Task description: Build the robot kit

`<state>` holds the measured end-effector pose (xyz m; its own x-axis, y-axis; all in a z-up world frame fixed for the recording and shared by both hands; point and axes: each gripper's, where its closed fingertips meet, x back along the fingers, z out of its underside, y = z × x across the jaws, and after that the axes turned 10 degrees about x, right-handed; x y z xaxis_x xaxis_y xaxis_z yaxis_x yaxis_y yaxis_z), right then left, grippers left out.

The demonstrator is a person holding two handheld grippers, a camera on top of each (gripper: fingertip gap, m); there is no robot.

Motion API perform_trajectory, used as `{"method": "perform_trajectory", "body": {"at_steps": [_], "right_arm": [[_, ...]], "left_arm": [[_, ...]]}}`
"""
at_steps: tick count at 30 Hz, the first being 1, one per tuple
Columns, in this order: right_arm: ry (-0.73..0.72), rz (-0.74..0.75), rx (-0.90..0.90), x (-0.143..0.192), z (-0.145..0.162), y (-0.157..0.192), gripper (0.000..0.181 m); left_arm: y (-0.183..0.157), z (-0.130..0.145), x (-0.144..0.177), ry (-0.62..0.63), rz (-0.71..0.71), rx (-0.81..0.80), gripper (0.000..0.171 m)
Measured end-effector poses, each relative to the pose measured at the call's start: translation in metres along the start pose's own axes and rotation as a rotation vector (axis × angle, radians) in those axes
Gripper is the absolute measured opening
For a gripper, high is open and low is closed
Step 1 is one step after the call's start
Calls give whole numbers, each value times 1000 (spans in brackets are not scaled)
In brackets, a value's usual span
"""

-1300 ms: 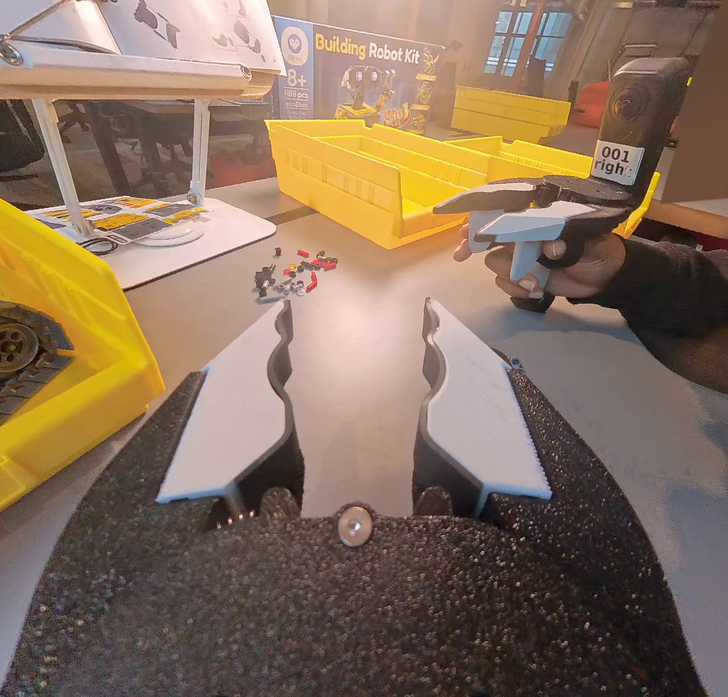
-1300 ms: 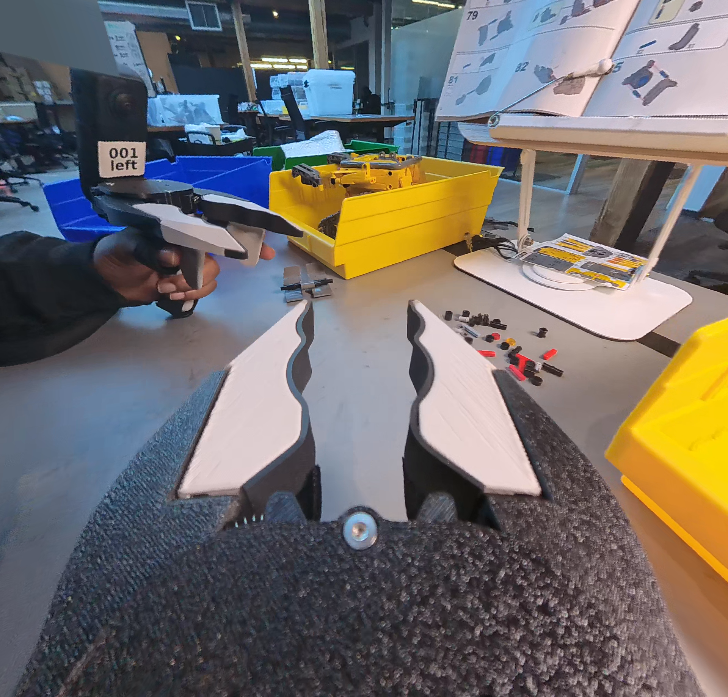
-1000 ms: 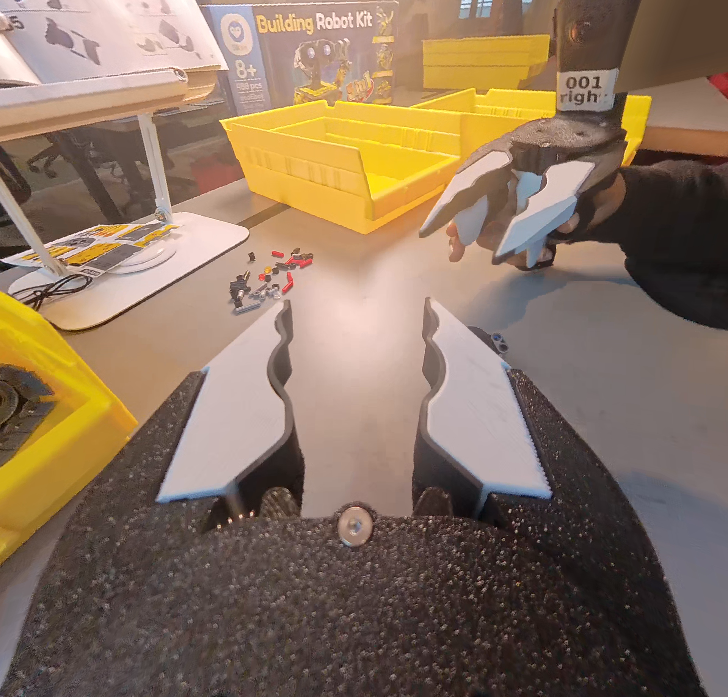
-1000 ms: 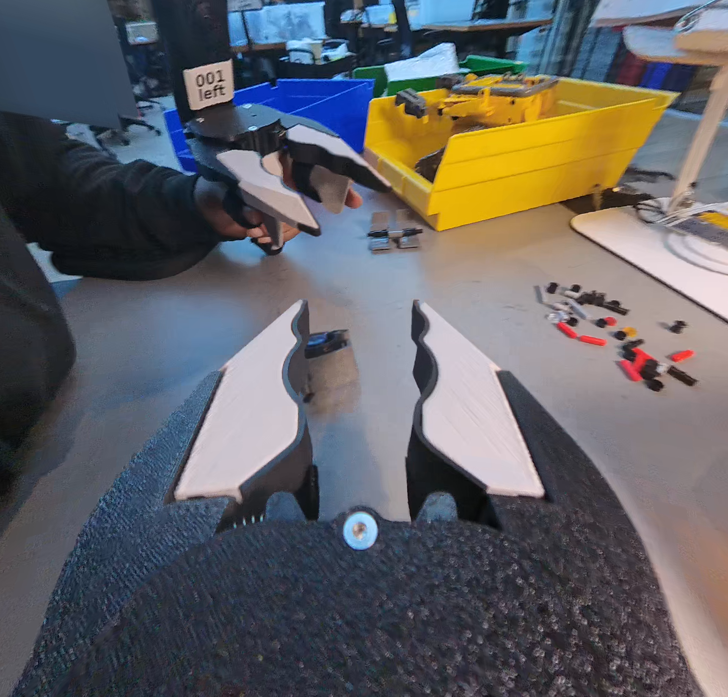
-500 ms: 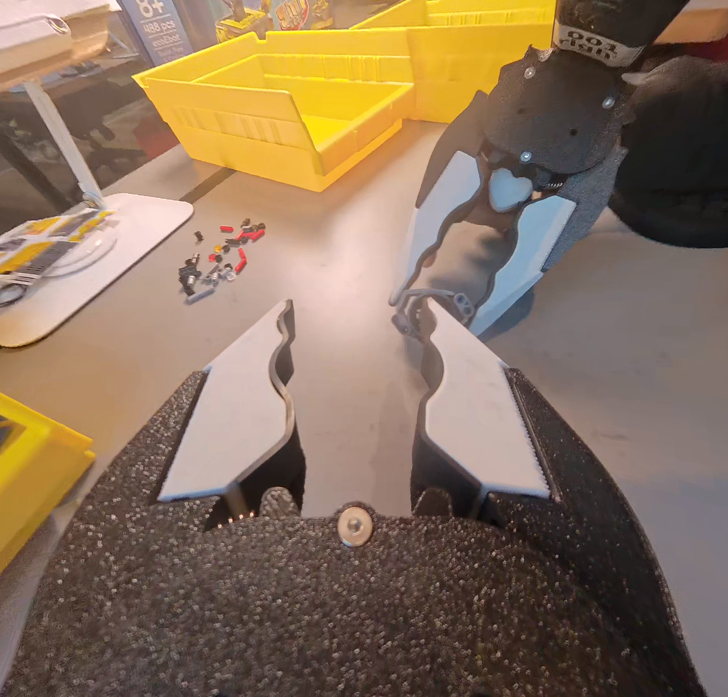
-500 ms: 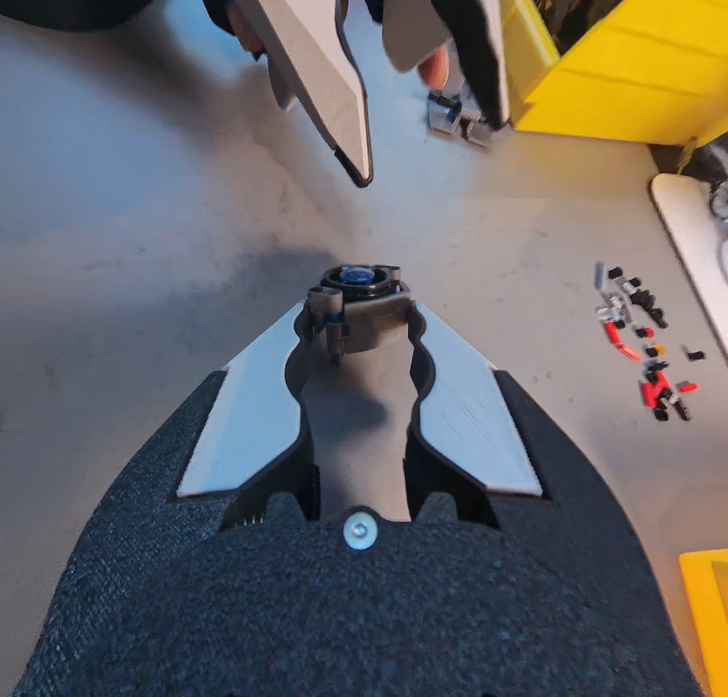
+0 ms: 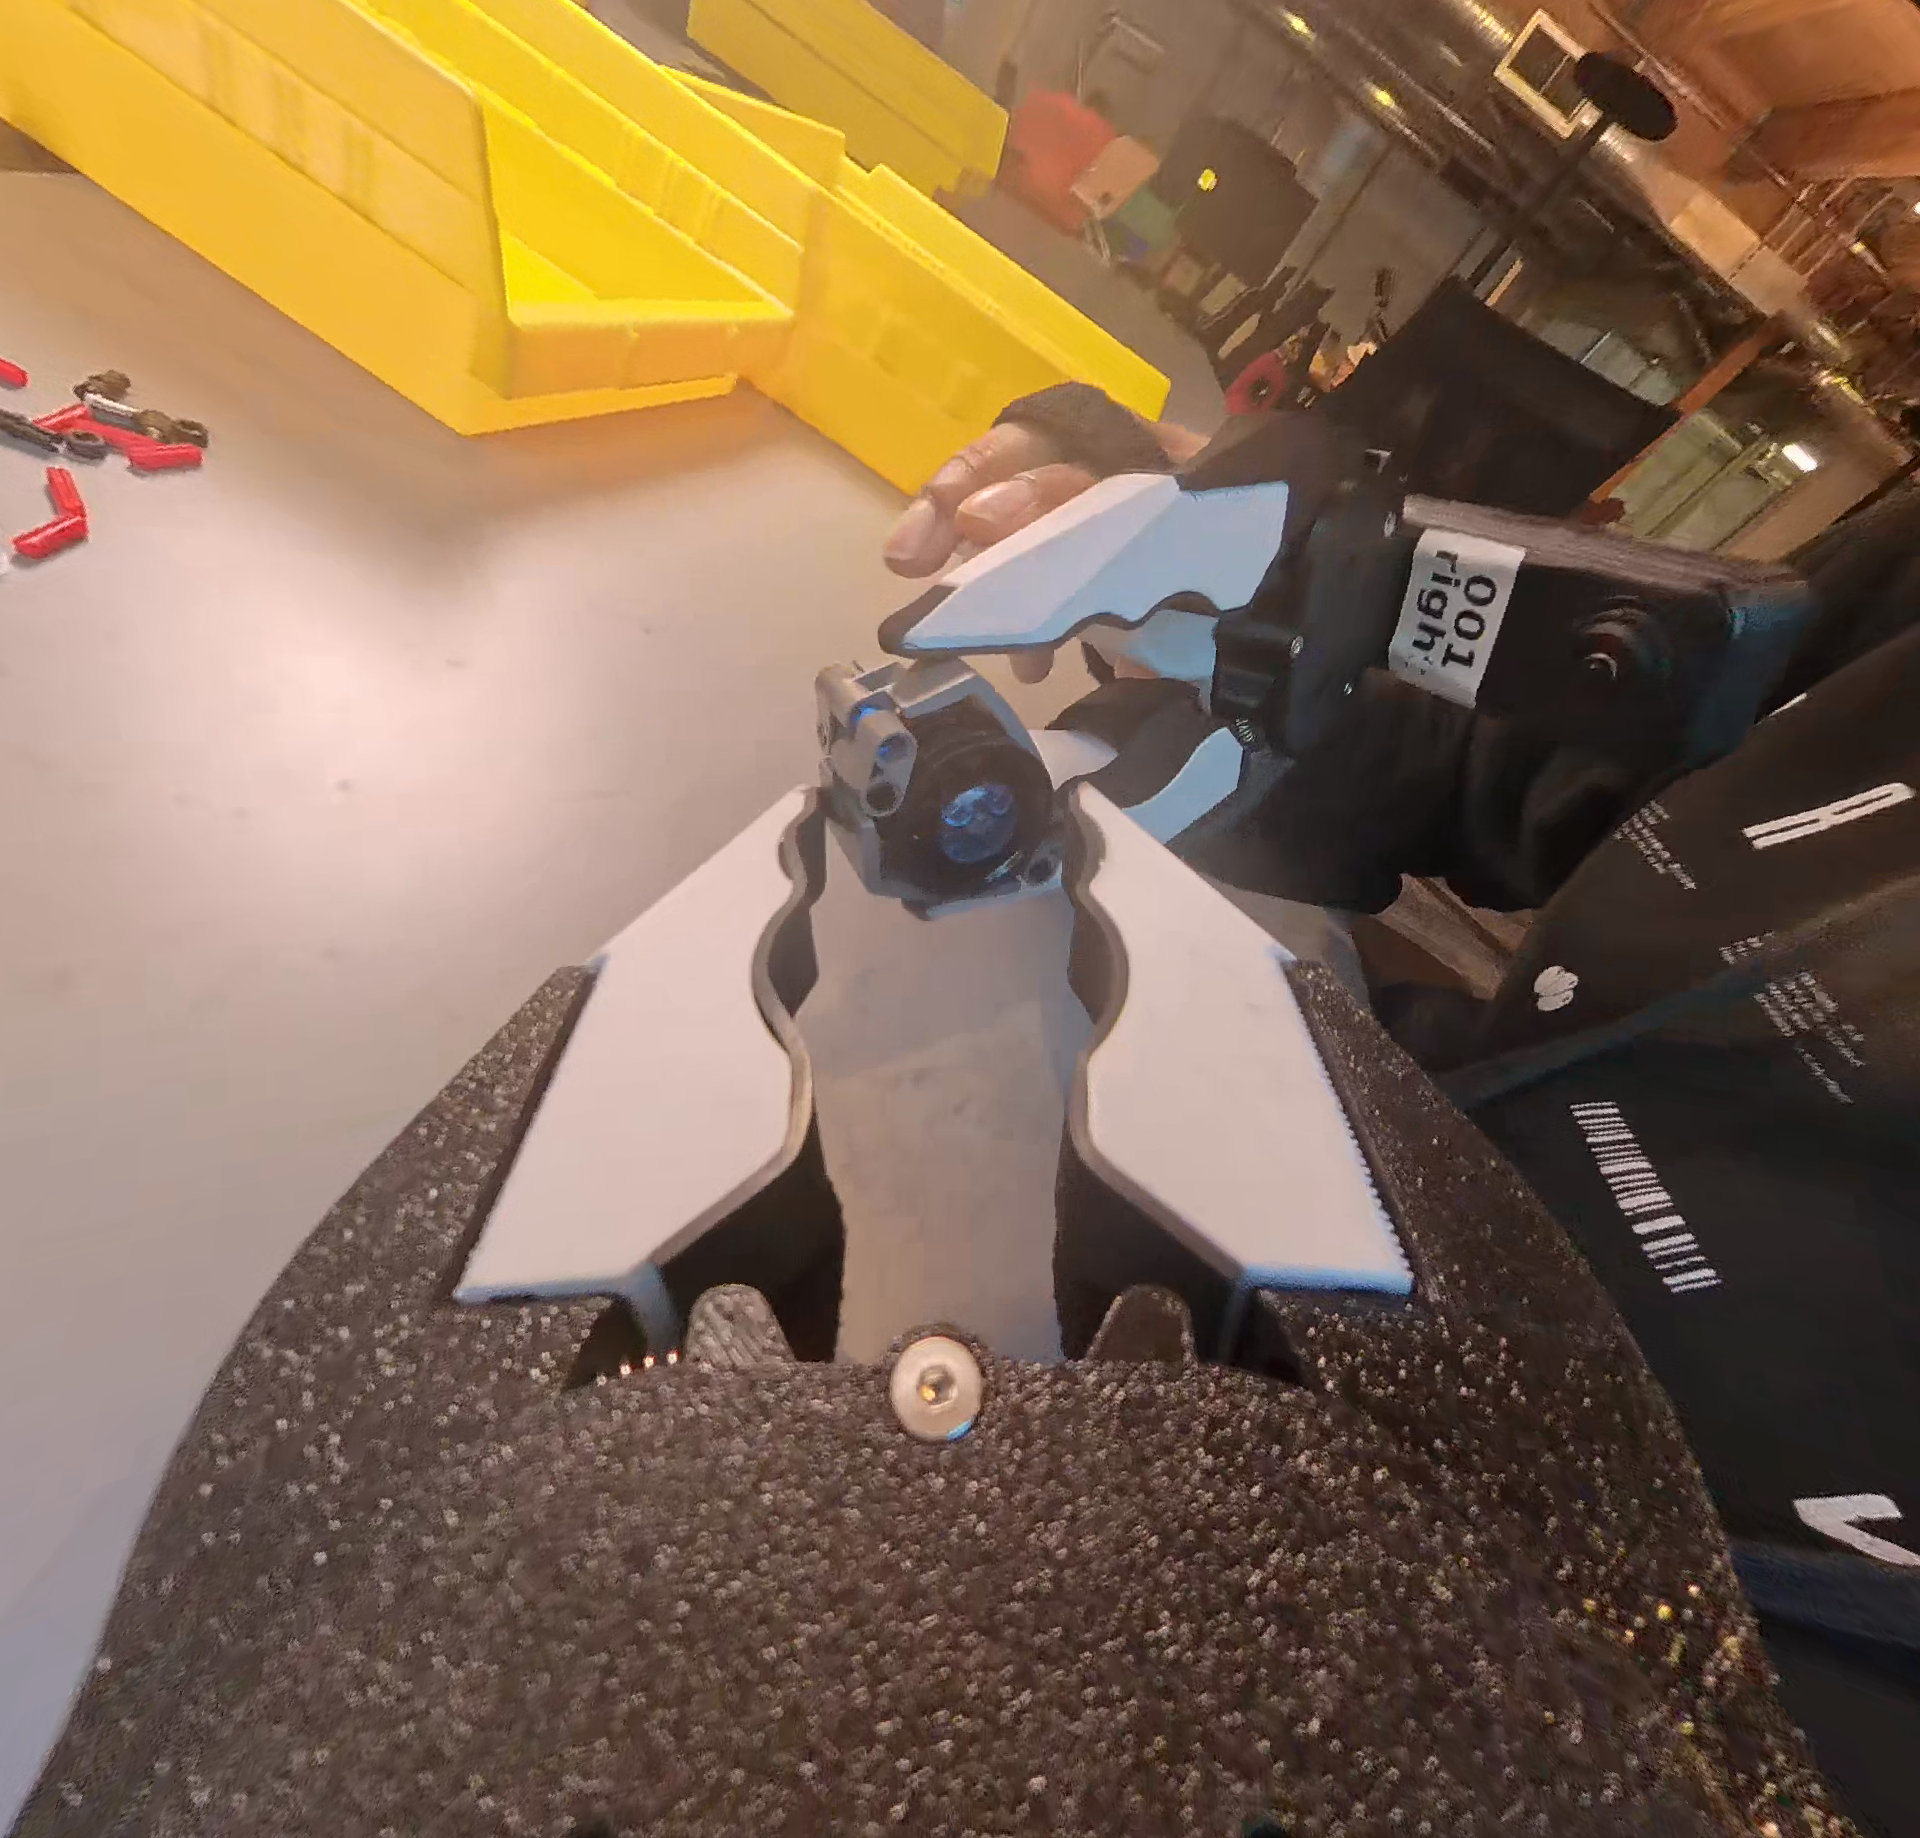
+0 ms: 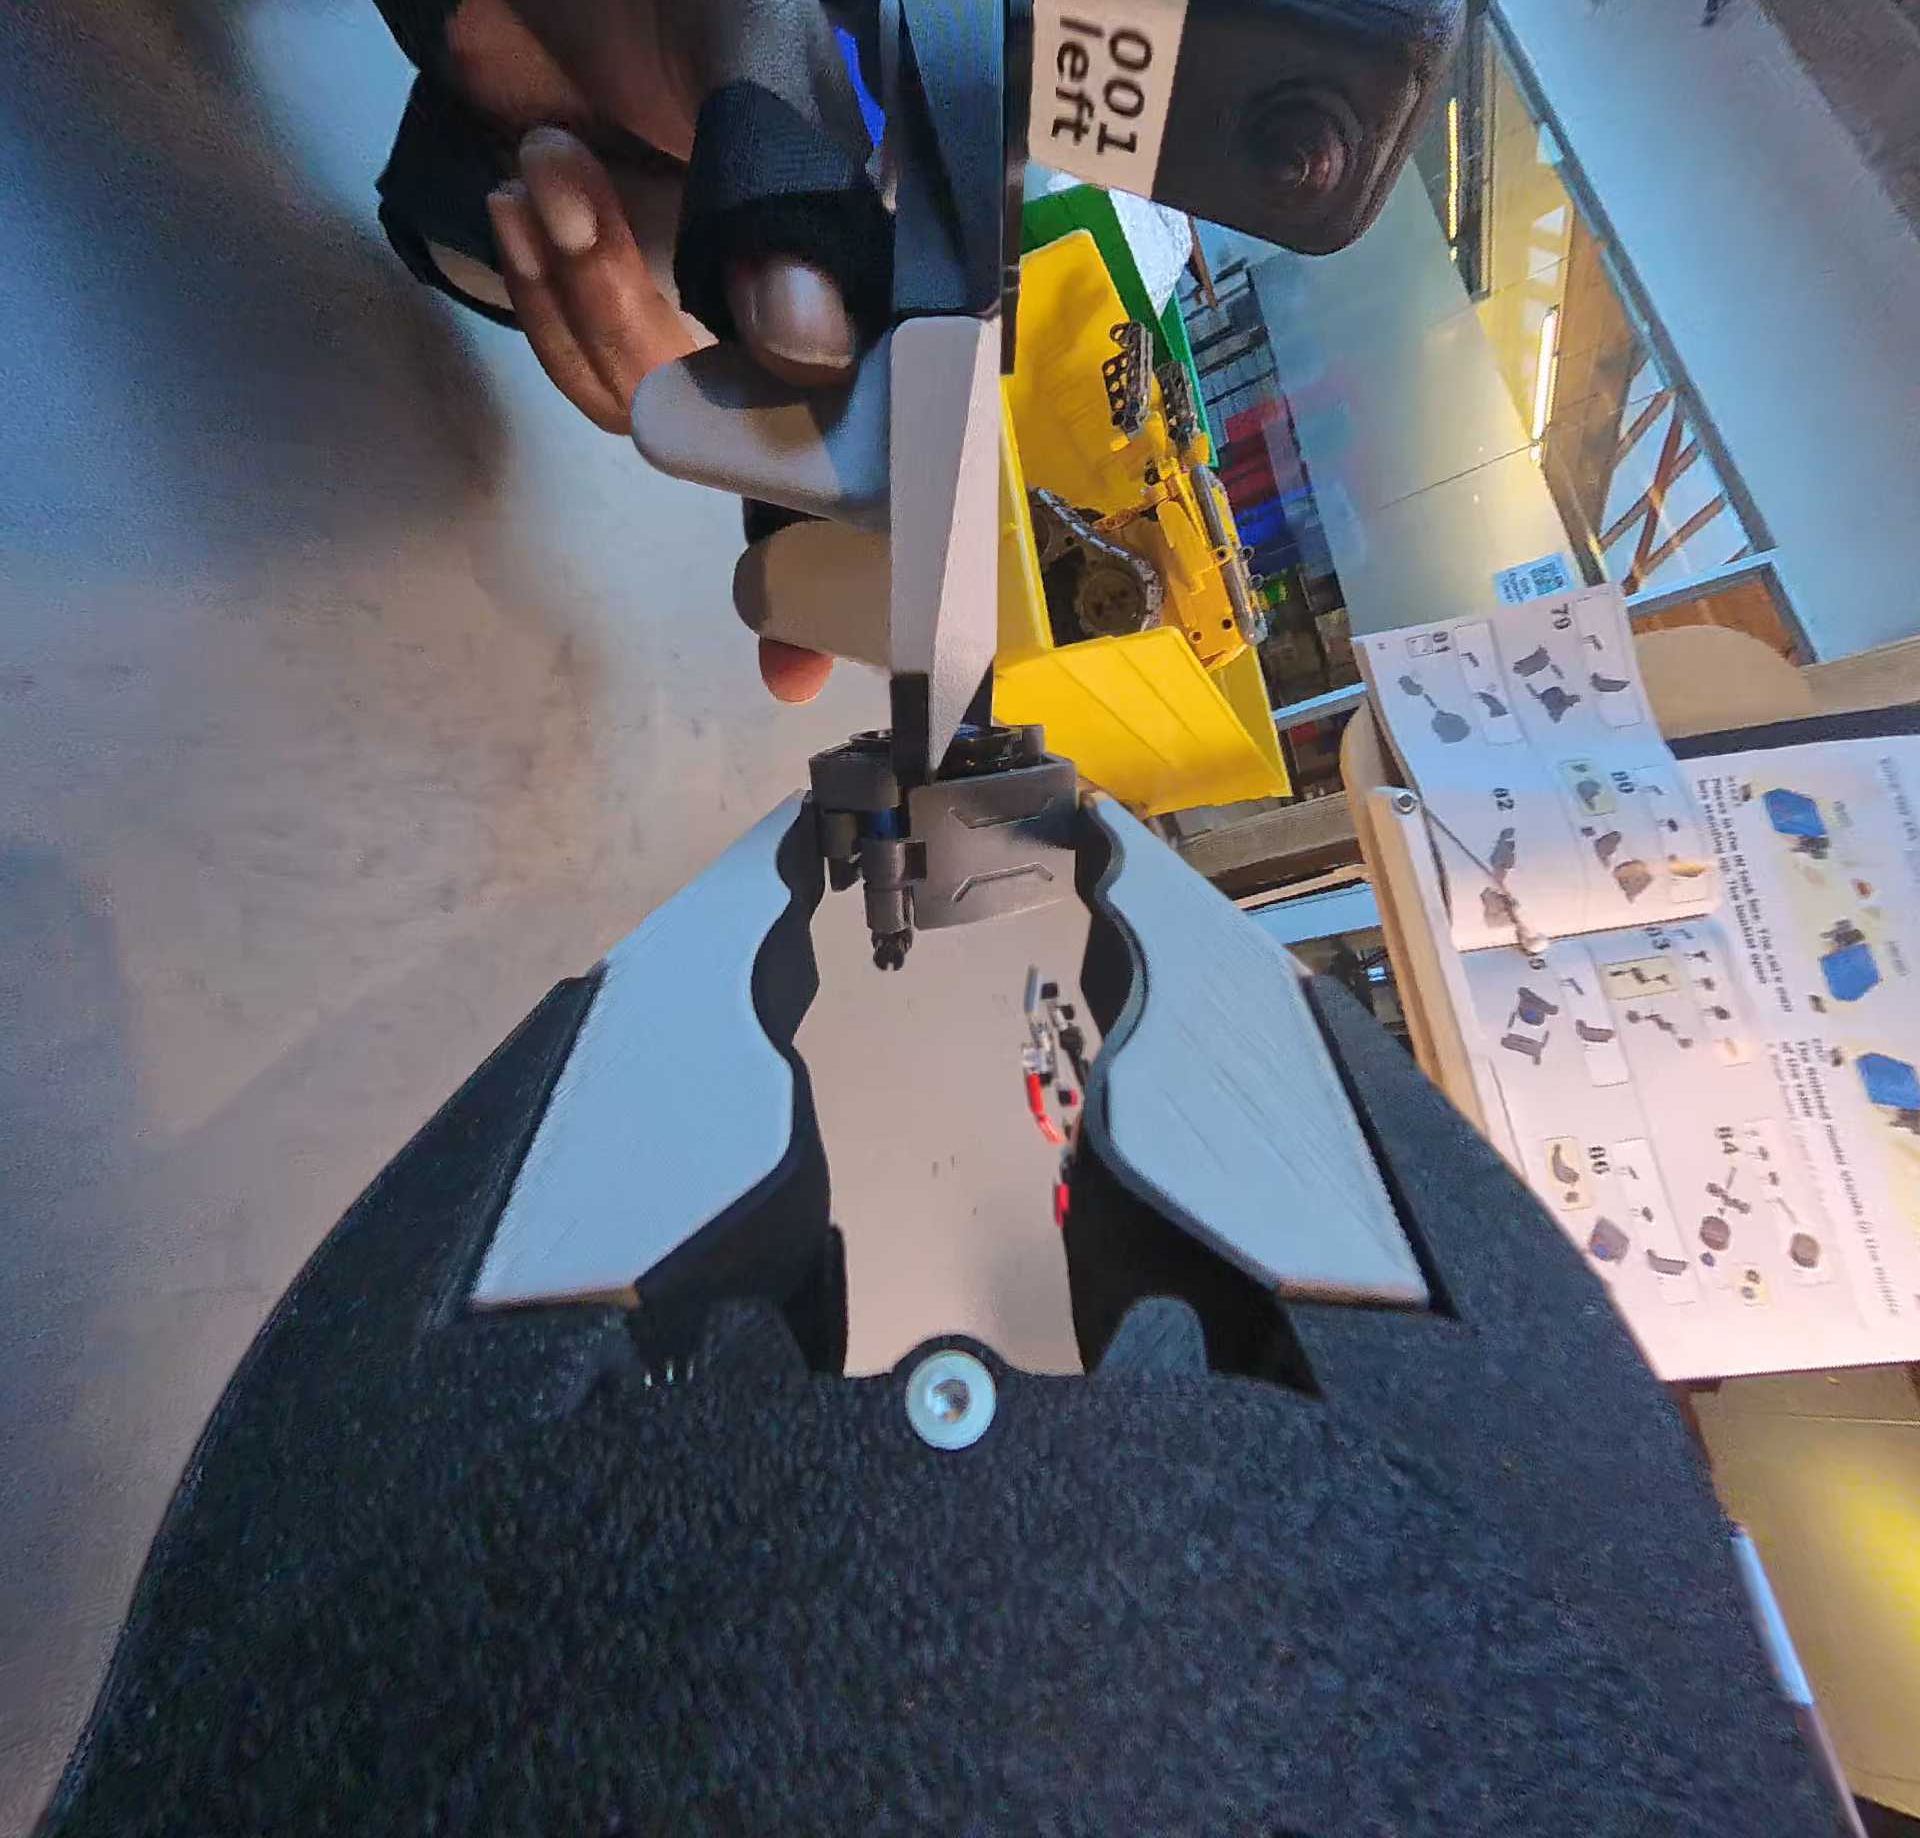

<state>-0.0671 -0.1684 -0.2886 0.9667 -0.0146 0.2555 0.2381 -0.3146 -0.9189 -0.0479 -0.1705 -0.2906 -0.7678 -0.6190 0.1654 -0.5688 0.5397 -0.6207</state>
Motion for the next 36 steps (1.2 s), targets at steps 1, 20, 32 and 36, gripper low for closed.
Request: {"method": "perform_trajectory", "body": {"at_steps": [1, 20, 32, 36], "right_arm": [[-17, 19, 2, 2, -4, -3, 48], [-397, 31, -699, 32, -48, -54, 67], [-194, 158, -438, 22, -31, -49, 28], [-188, 109, -418, 22, -23, -42, 13]], "left_arm": [[-3, -2, 2, -10, 30, 7, 42], [-58, -42, 32, -269, 421, 29, 40], [-53, -44, 30, -323, 292, -133, 38], [-43, -47, 35, -306, 250, -111, 38]]}}
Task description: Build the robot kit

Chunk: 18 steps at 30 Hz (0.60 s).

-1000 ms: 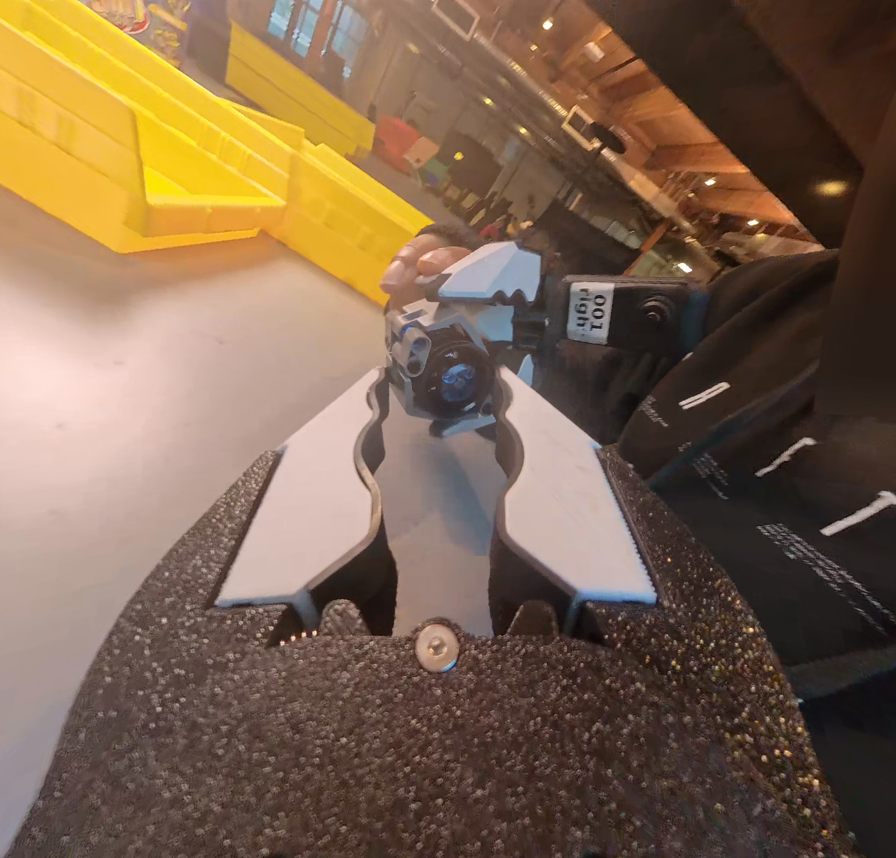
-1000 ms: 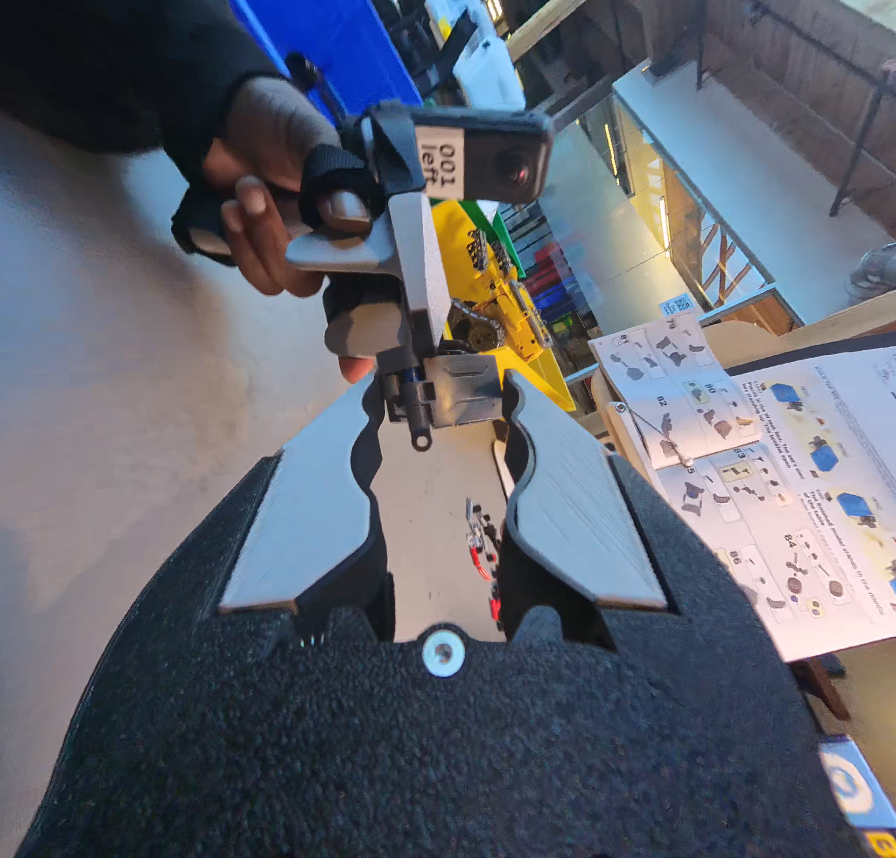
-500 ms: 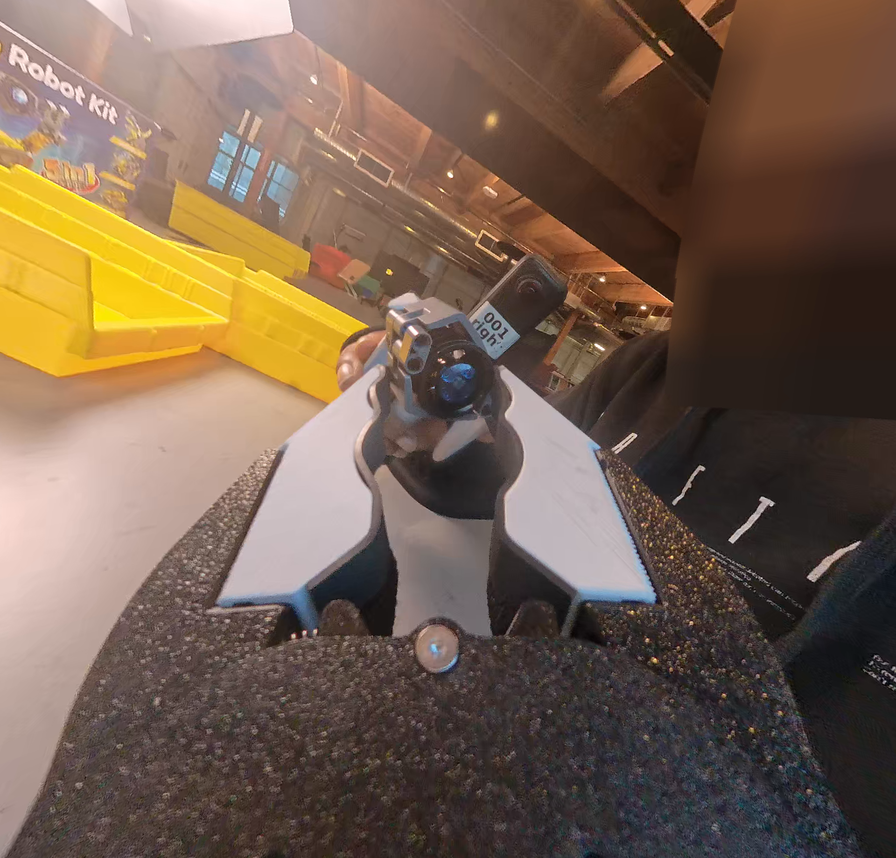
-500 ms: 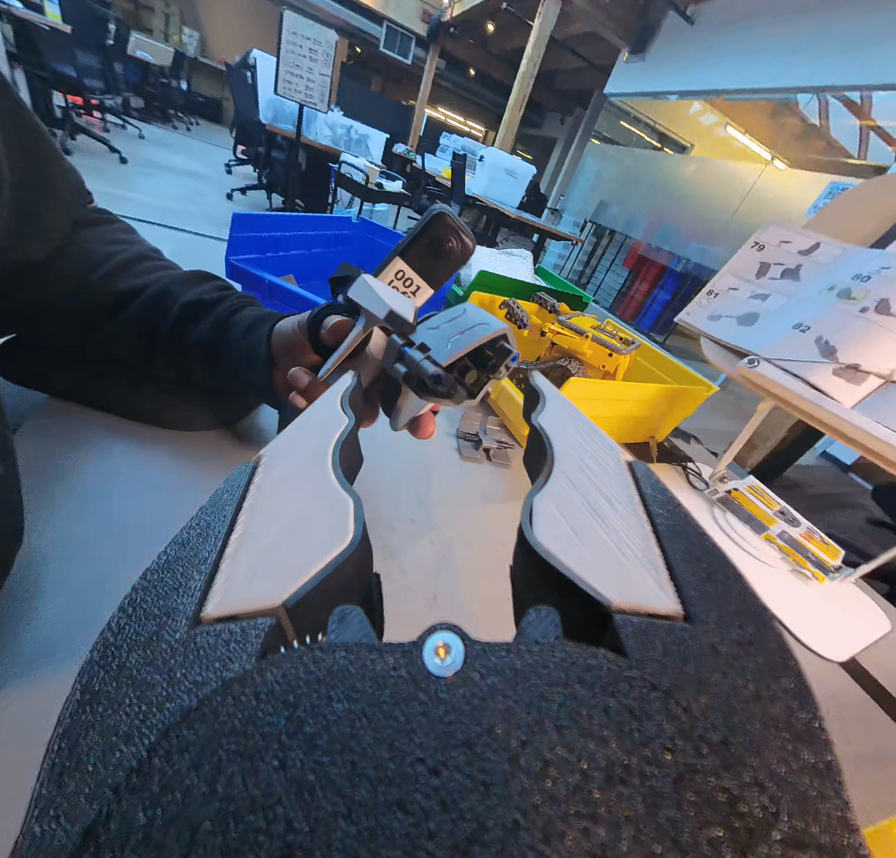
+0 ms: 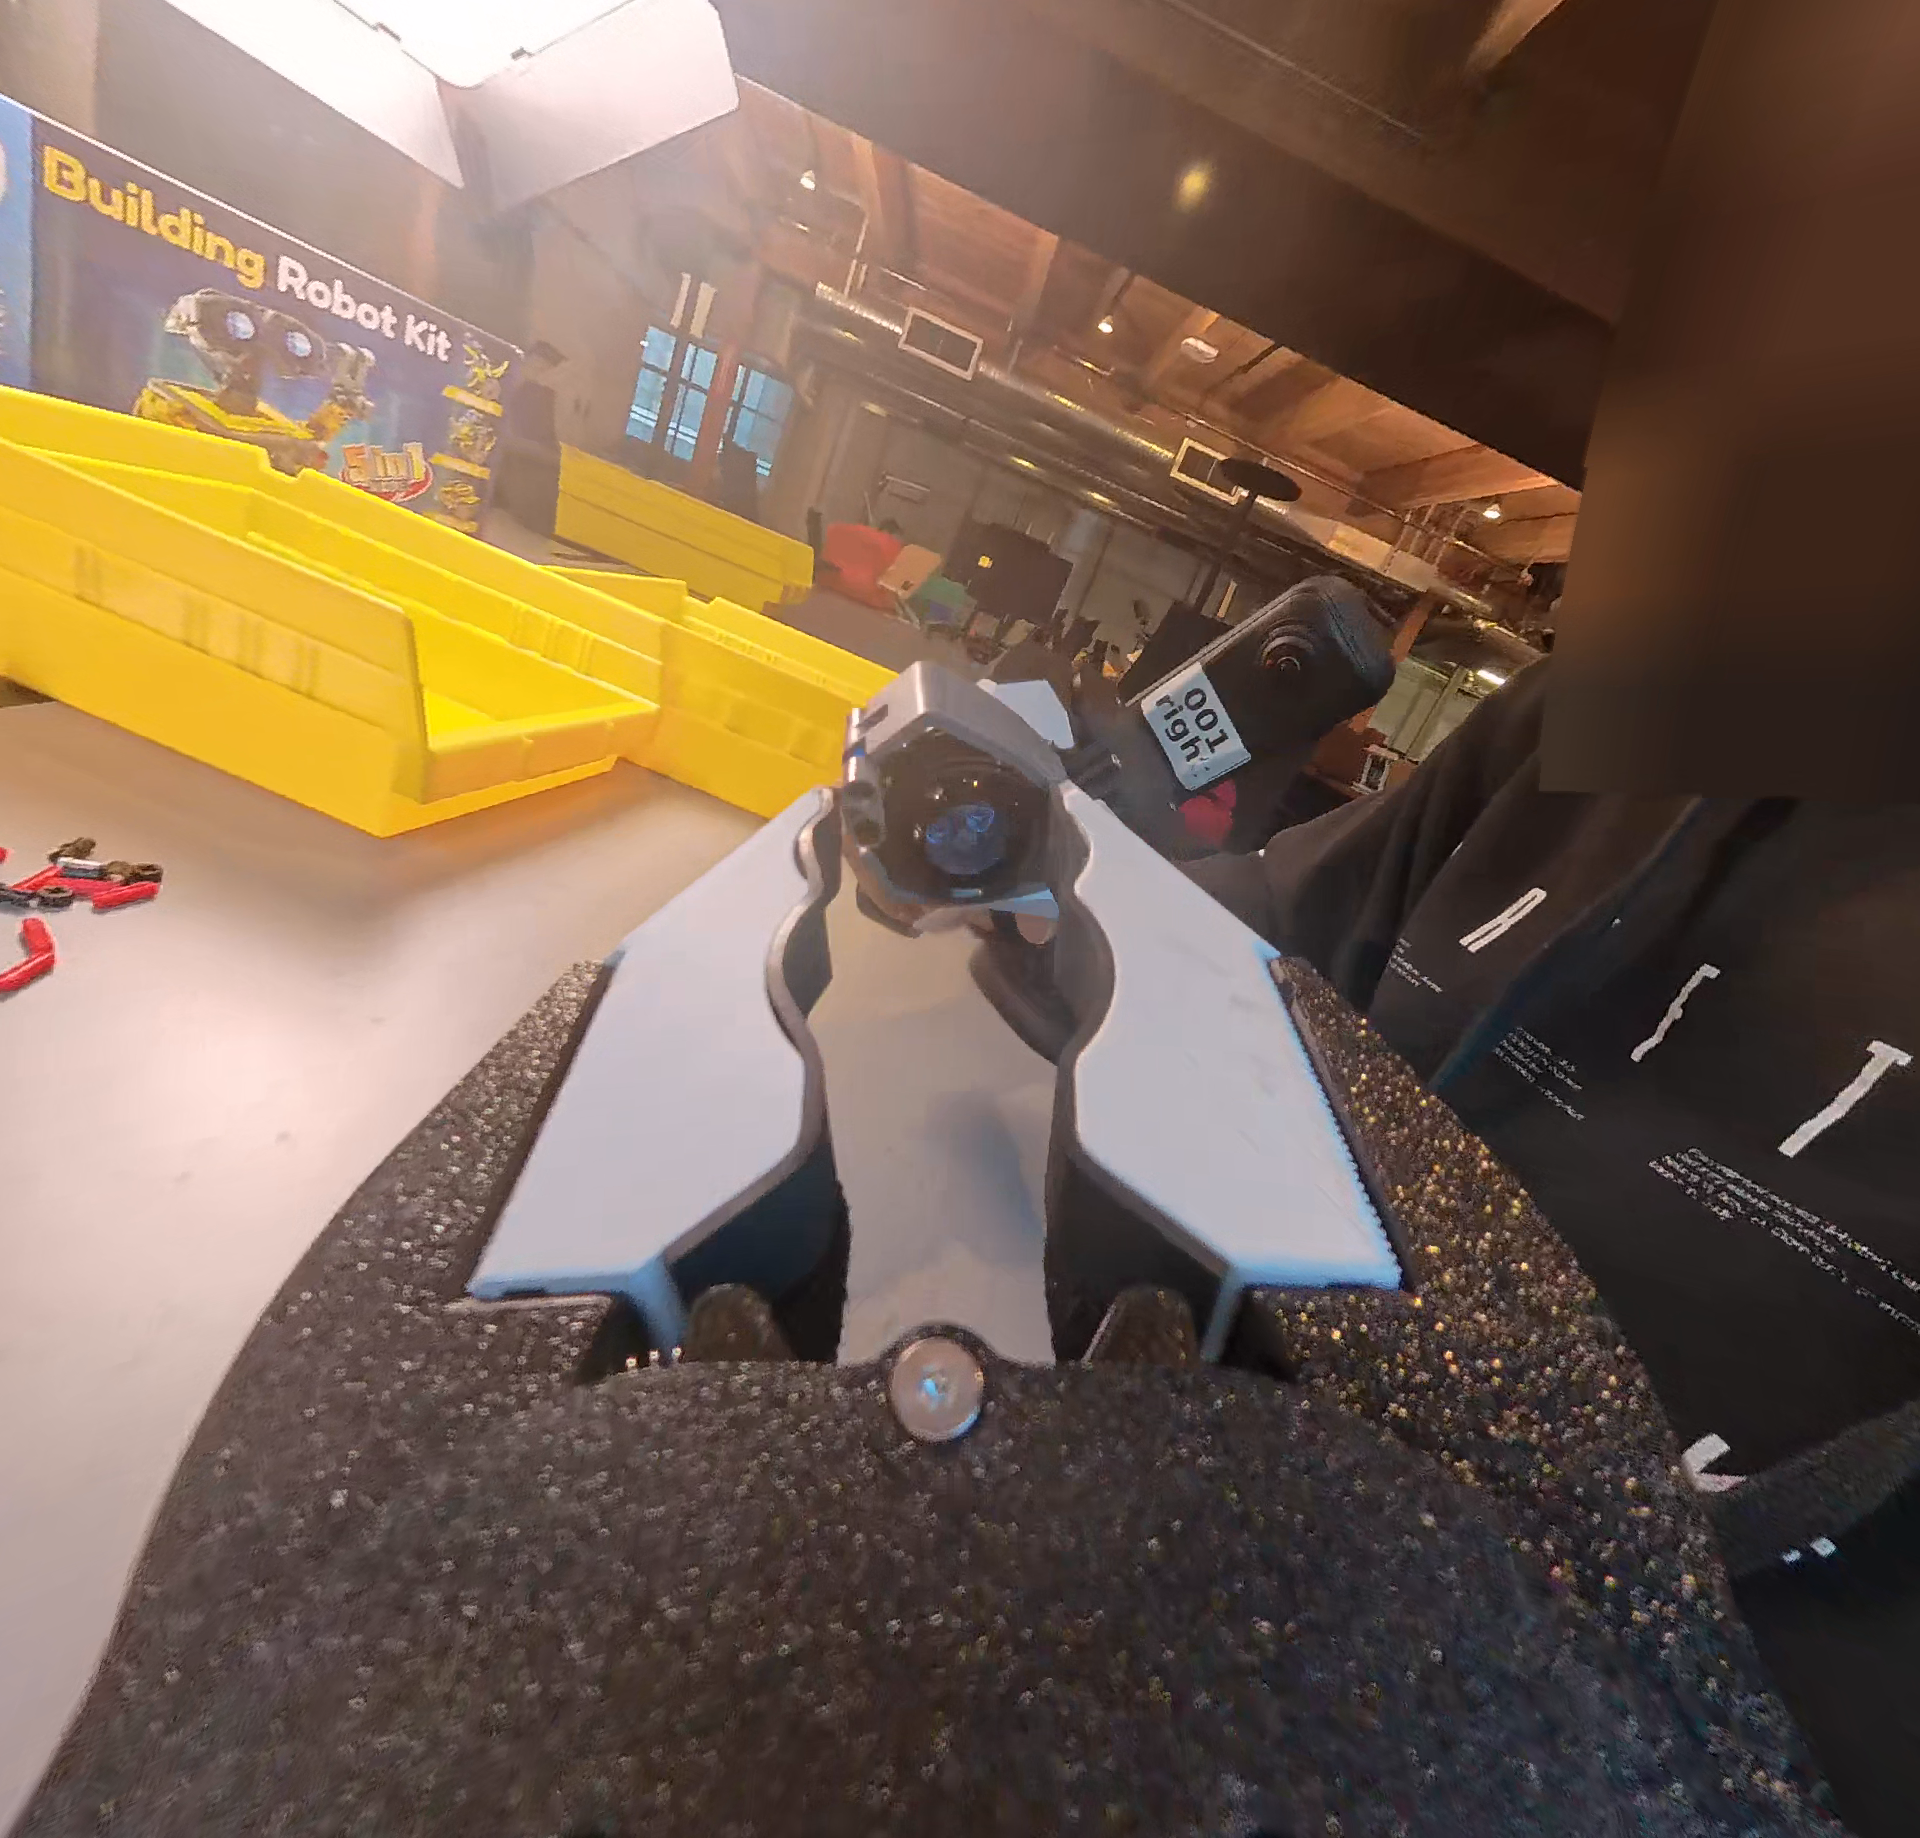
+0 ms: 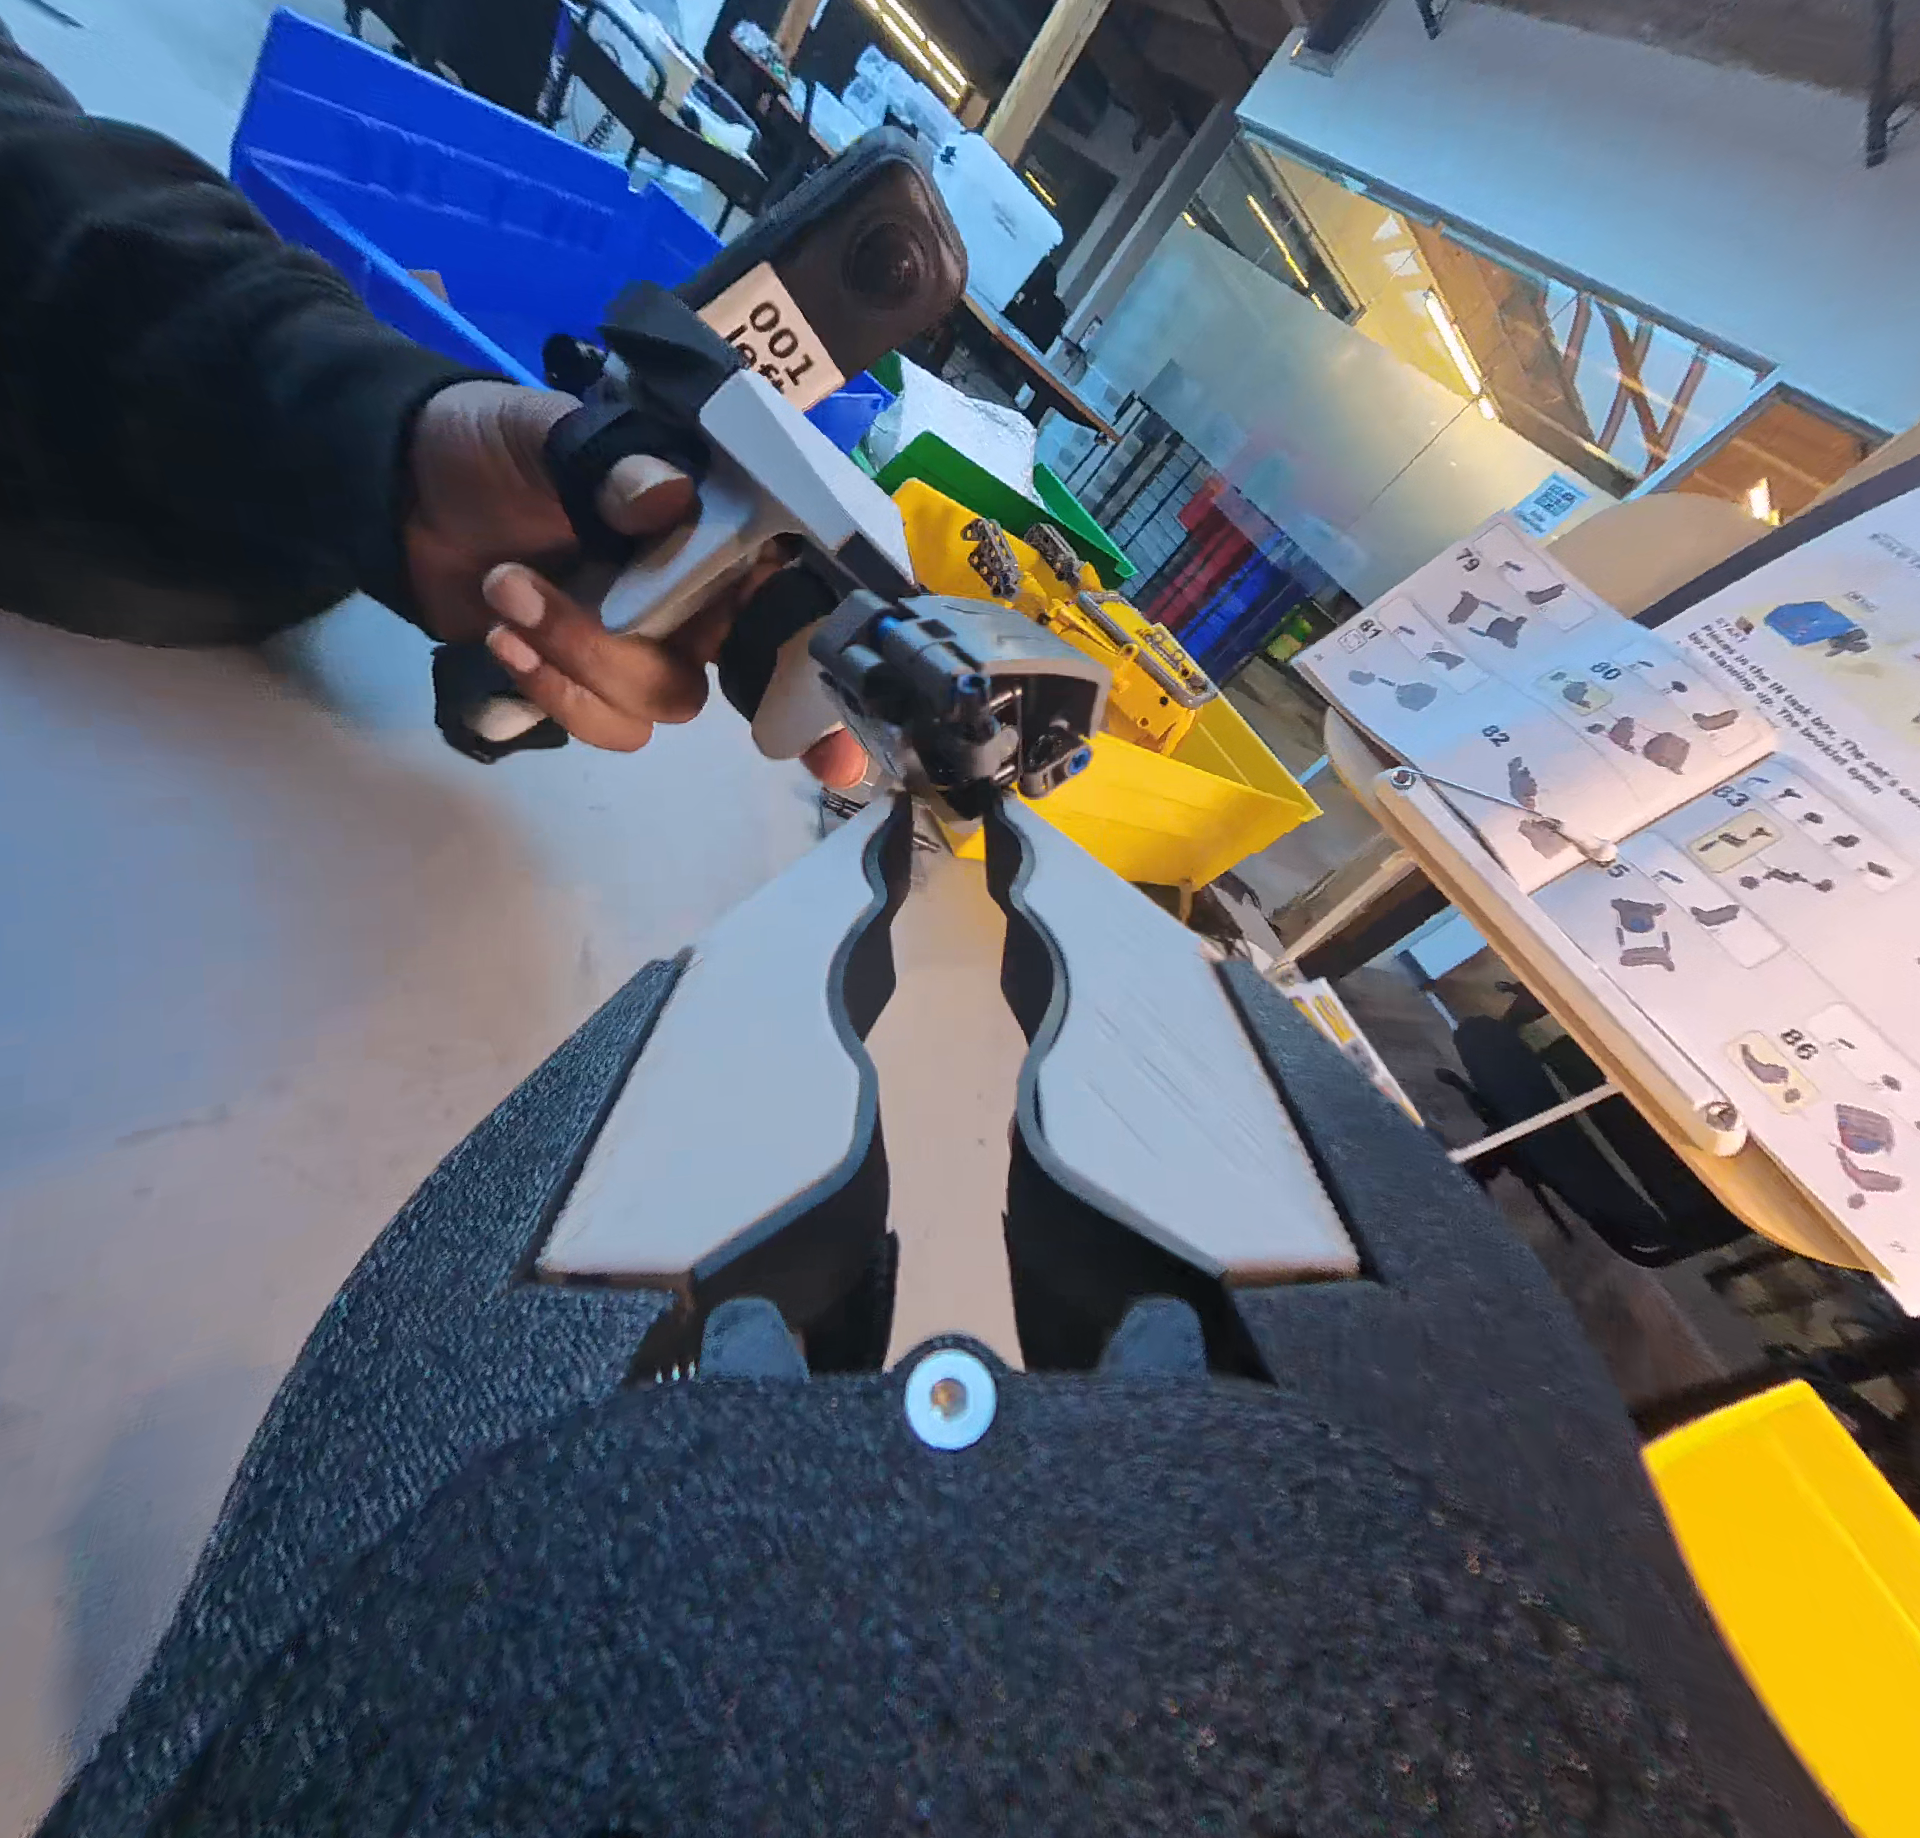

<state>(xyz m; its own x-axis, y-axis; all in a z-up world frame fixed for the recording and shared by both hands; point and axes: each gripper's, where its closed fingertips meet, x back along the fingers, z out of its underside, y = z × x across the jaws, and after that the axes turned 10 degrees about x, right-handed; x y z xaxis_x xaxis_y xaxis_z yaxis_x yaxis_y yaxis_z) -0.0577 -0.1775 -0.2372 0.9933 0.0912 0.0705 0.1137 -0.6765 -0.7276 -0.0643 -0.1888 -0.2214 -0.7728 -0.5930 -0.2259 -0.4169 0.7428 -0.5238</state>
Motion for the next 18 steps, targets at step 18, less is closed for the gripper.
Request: {"method": "perform_trajectory", "body": {"at_steps": [18], "right_arm": [[-26, 21, -317, -10, 4, -4, 49]], "left_arm": [[23, -7, 4, -102, -131, 137, 37]]}}
